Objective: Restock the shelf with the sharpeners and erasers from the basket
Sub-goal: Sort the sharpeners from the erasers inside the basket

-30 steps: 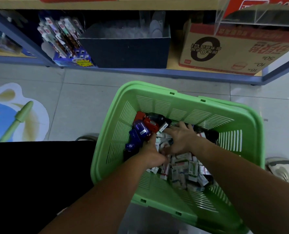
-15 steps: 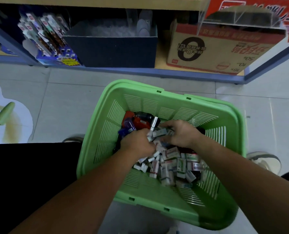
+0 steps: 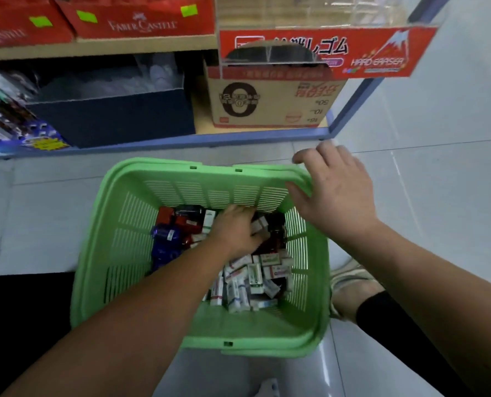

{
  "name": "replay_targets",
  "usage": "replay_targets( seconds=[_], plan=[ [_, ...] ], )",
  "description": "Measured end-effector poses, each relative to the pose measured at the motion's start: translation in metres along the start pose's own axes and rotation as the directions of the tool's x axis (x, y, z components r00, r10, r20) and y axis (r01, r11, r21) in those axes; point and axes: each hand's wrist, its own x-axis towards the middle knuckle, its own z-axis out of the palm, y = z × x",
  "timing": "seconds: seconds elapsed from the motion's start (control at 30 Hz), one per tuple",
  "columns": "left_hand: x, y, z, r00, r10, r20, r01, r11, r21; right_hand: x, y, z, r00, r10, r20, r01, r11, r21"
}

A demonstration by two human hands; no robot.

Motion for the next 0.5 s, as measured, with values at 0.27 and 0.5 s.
replay_targets(
  seconds=[0.27, 0.5],
  plan=[
    [0.002, -0.002, 0.004, 0.999, -0.032, 0.032, 0.032, 0.999, -0.007, -0.011, 0.018, 0.033, 0.744, 0.409, 0.528, -0.627, 0.699, 0.344],
    [-0.006, 0.037, -0.003, 0.988, 0.057, 0.145, -0.043, 0.994, -0.101, 0.009, 0.03, 0.028, 0.818, 0.382, 0.431, -0.564, 0.679, 0.47]
  ],
)
